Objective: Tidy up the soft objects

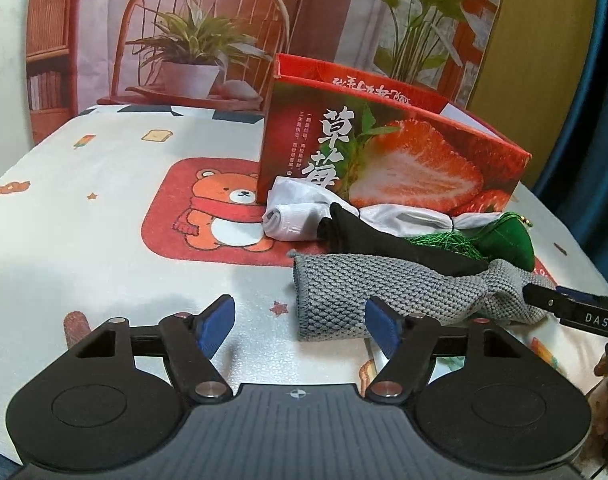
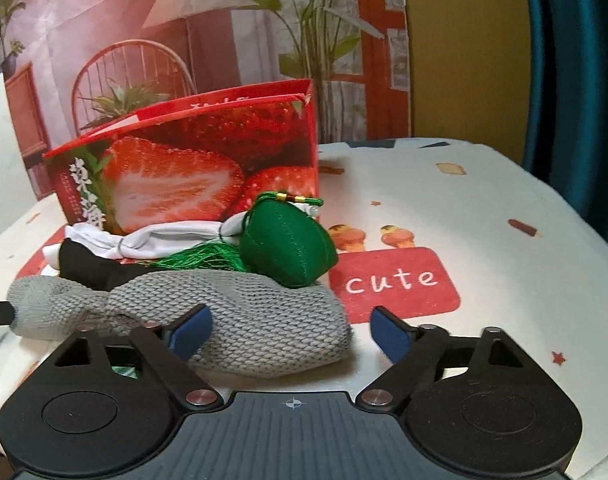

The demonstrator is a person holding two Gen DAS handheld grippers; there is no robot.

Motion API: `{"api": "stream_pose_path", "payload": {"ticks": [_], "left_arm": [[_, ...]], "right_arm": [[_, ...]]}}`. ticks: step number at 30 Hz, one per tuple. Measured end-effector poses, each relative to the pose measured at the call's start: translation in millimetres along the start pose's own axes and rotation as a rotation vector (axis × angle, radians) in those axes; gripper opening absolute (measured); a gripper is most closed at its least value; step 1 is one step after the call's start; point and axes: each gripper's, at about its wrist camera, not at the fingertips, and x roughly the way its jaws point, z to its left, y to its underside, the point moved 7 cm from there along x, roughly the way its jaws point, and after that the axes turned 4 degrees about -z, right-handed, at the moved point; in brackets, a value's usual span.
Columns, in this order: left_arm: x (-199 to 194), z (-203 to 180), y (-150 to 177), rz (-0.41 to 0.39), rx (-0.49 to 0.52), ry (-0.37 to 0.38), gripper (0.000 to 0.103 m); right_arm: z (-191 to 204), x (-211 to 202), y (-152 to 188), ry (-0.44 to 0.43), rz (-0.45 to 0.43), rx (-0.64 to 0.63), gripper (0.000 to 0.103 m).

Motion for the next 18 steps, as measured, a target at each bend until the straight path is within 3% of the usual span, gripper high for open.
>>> {"api": "stream_pose_path", "payload": {"ticks": [7, 13, 18], "left_arm": [[2.4, -5.2, 2.0, 0.007, 0.014, -0.001, 0.074], [-1.8, -4.8, -1.3, -0.024, -0.015, 0.045, 0.075], [2.9, -6.2, 0.7, -0.011, -0.012, 0.042, 0.074]], "right_arm": [[2.7, -1.9, 0.0, -0.037, 0.007, 0.007, 0.069], [4.5, -3.6, 0.5, -0.056, 0.013, 0.009, 0.068], [8.1, -5.3, 1.0, -0.083, 0.016, 0.005, 0.066]]}}
